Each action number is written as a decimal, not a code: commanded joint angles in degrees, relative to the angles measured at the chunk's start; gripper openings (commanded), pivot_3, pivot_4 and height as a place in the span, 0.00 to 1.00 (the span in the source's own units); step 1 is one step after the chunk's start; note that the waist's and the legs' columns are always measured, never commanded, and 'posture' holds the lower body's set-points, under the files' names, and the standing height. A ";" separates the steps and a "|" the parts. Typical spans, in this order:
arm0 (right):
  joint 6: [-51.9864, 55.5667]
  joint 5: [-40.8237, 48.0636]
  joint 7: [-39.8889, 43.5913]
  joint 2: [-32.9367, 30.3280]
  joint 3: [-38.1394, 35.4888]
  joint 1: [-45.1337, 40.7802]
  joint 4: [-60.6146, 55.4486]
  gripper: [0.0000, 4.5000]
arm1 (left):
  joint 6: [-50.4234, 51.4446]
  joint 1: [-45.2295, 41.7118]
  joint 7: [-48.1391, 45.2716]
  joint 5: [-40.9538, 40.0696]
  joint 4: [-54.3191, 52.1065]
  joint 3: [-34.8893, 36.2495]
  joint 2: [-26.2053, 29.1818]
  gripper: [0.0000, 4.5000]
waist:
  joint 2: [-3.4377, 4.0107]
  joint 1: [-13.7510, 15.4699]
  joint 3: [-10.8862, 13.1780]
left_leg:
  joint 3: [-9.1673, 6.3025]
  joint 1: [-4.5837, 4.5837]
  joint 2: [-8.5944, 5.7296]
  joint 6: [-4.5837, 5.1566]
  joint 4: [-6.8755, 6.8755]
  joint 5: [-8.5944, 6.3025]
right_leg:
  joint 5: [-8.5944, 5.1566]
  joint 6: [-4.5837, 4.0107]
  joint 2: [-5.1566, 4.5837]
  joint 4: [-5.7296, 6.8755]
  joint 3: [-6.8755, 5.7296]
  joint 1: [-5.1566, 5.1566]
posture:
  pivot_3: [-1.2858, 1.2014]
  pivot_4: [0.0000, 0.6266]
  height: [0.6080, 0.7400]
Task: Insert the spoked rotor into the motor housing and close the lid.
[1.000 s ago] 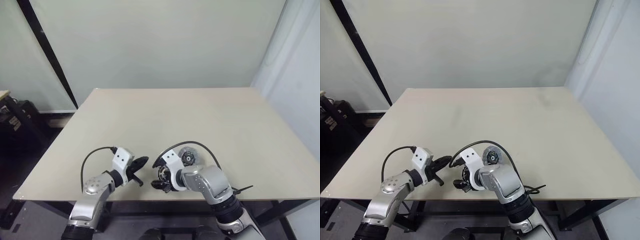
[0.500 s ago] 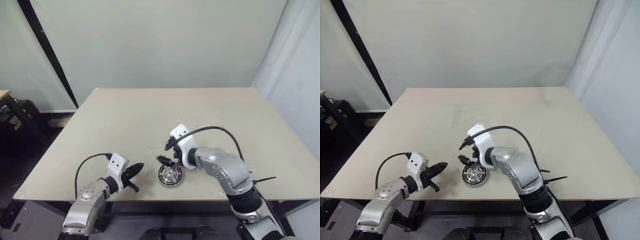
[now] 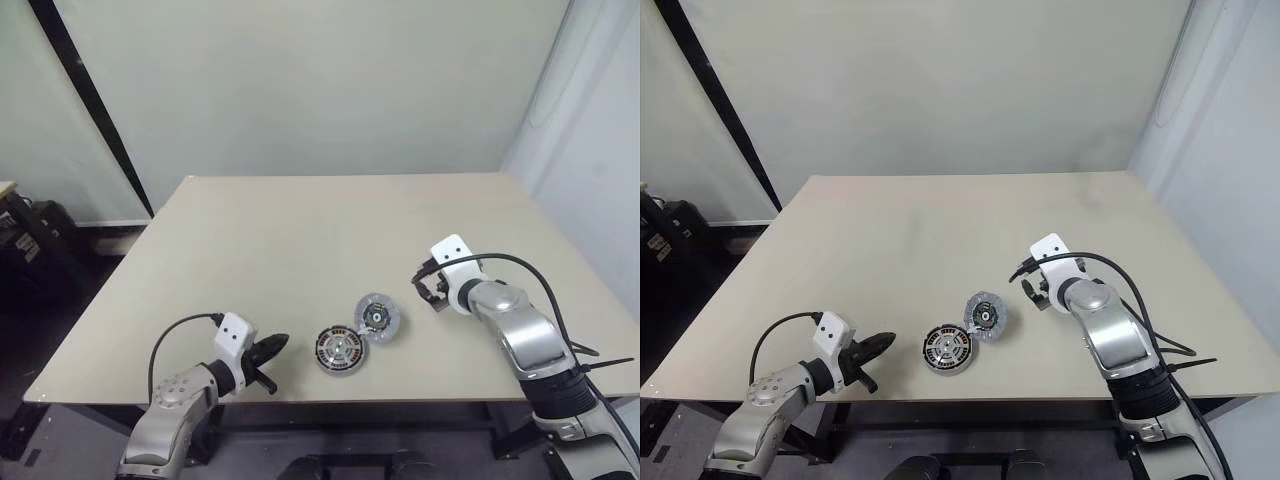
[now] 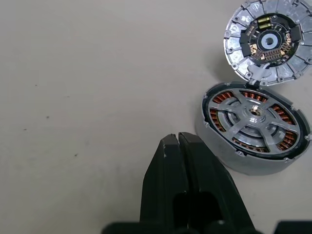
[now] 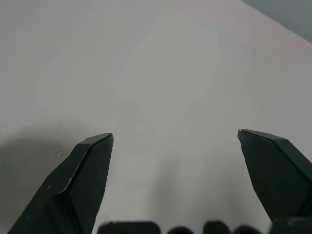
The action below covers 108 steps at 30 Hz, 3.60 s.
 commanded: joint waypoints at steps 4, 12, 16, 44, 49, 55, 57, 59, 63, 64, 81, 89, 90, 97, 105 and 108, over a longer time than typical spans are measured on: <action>-2.23 1.72 4.67 2.01 1.81 1.47 0.30 0.99 | -0.41 -0.49 -0.74 -1.43 -1.66 1.43 0.78 0.00 | -0.01 0.01 0.00 | -0.01 -0.01 0.04 0.01 0.01 0.01 | 0.00 0.00 -0.03 -0.01 0.02 0.03 | 0.52 0.00 1.00; 4.47 7.51 7.93 10.01 4.28 3.68 -6.76 0.99 | -0.33 -0.32 -1.06 -1.73 -1.67 1.34 1.18 0.00 | 0.00 0.01 0.01 | -0.14 -0.01 0.10 0.00 0.02 0.00 | 0.00 0.00 -0.01 -0.01 0.05 0.01 | 0.52 0.00 1.00; 5.51 7.57 7.50 12.14 7.78 4.37 -7.34 0.99 | -0.38 -0.42 -1.15 -1.73 -1.62 1.22 1.46 0.00 | 0.00 0.02 0.01 | -0.25 0.00 0.10 -0.17 0.02 -0.10 | 0.00 0.00 -0.01 0.00 0.04 0.00 | 0.52 0.00 1.00; -14.01 8.77 29.41 2.06 11.13 -3.17 6.12 0.99 | -1.44 -1.71 -2.19 -0.79 -0.60 0.39 1.99 0.00 | -0.02 0.02 0.01 | -0.09 0.01 0.04 -0.13 0.02 -0.08 | 0.00 0.01 0.00 -0.06 -0.05 0.06 | 0.52 0.00 1.00; -20.77 7.39 35.81 1.82 14.06 -5.14 11.53 0.99 | -1.23 -1.01 -2.31 -0.80 -1.47 0.58 2.37 0.00 | -0.02 0.01 0.02 | -0.10 0.00 0.04 -0.01 0.01 -0.01 | 0.00 0.01 -0.02 -0.06 -0.04 0.06 | 0.52 0.00 1.00; -27.93 5.06 41.04 3.37 16.10 -9.49 19.86 0.99 | -0.58 0.58 -2.26 -1.11 -3.60 1.43 3.52 0.00 | -0.02 0.01 0.02 | -0.07 0.06 0.02 -0.04 0.03 -0.02 | 0.00 0.01 0.00 -0.05 -0.05 0.08 | 0.52 0.00 1.00; -30.10 4.20 42.31 4.20 16.45 -10.92 22.80 0.99 | -0.23 1.49 -1.97 -1.28 -4.80 1.66 3.85 0.00 | -0.01 0.01 0.02 | -0.07 0.06 0.02 -0.04 0.03 -0.02 | 0.00 0.01 0.00 -0.03 -0.04 0.07 | 0.52 0.00 1.00; -31.78 3.56 43.40 5.20 16.71 -11.93 25.49 0.99 | 0.11 2.31 -1.75 -1.47 -5.82 1.95 4.18 0.00 | -0.01 0.01 0.02 | -0.09 0.07 0.02 -0.03 0.02 -0.01 | 0.01 0.01 0.00 -0.02 -0.05 0.07 | 0.52 0.00 1.00; -34.33 2.23 45.18 7.30 17.14 -13.34 30.48 0.99 | 1.03 3.79 -1.51 -1.70 -7.61 2.48 4.75 0.00 | 0.00 0.01 0.02 | -0.09 0.10 0.00 -0.01 0.00 -0.01 | 0.02 0.02 0.02 0.00 -0.04 0.06 | 0.52 0.00 1.00; -34.75 1.98 45.62 7.70 17.12 -13.51 31.25 0.99 | 1.31 4.00 -1.51 -1.75 -7.90 2.49 4.89 0.00 | 0.00 0.02 0.02 | -0.09 0.10 0.00 -0.01 0.00 0.00 | 0.02 0.01 0.02 0.01 -0.04 0.07 | 0.52 0.00 1.00; -36.85 -0.86 48.89 10.70 16.32 -14.11 35.99 0.99 | 5.07 1.35 -6.09 -1.52 -5.85 -2.09 6.69 0.00 | 0.02 0.00 0.02 | -0.09 0.20 -0.03 -0.08 0.02 -0.03 | 0.03 0.01 0.09 0.11 -0.04 0.07 | 0.52 0.00 1.00; -35.46 -0.94 46.29 12.32 14.67 -13.80 36.97 0.72 | 5.48 0.03 -7.96 -2.10 -3.48 -3.59 5.92 0.00 | 0.02 -0.02 0.01 | -0.09 0.22 -0.01 -0.03 0.02 0.01 | 0.07 -0.04 0.13 0.14 -0.04 0.07 | 0.52 0.00 1.00; -35.07 -0.93 46.13 12.47 14.56 -13.71 36.77 0.72 | 5.54 -0.03 -7.95 -2.39 -3.22 -3.47 5.53 0.00 | 0.03 -0.02 0.01 | -0.09 0.22 -0.01 -0.03 0.02 0.01 | 0.07 -0.05 0.13 0.14 -0.04 0.06 | 0.52 0.00 1.00; -33.56 -1.01 45.59 12.54 14.14 -12.68 35.17 0.72 | 4.82 -0.10 -7.99 -2.10 -1.55 -3.72 4.47 0.00 | 0.03 -0.01 0.01 | -0.09 0.26 0.00 -0.06 0.03 0.02 | 0.10 -0.11 0.15 0.16 -0.04 0.07 | 0.52 0.00 1.00; -27.86 0.69 43.43 13.70 12.14 -11.11 32.29 0.72 | 4.15 -0.50 -8.04 -2.16 -0.31 -4.40 3.45 0.00 | 0.02 -0.01 0.01 | -0.10 0.25 0.00 -0.07 0.05 0.02 | 0.11 -0.12 0.15 0.17 -0.03 0.07 | 0.52 0.00 1.00; -26.16 0.85 42.16 14.13 11.46 -10.63 31.57 0.72 | 4.04 -0.48 -8.06 -2.02 0.18 -4.52 3.11 0.00 | 0.03 -0.02 0.01 | -0.10 0.25 0.01 -0.07 0.05 0.03 | 0.11 -0.13 0.15 0.17 -0.02 0.07 | 0.52 0.00 1.00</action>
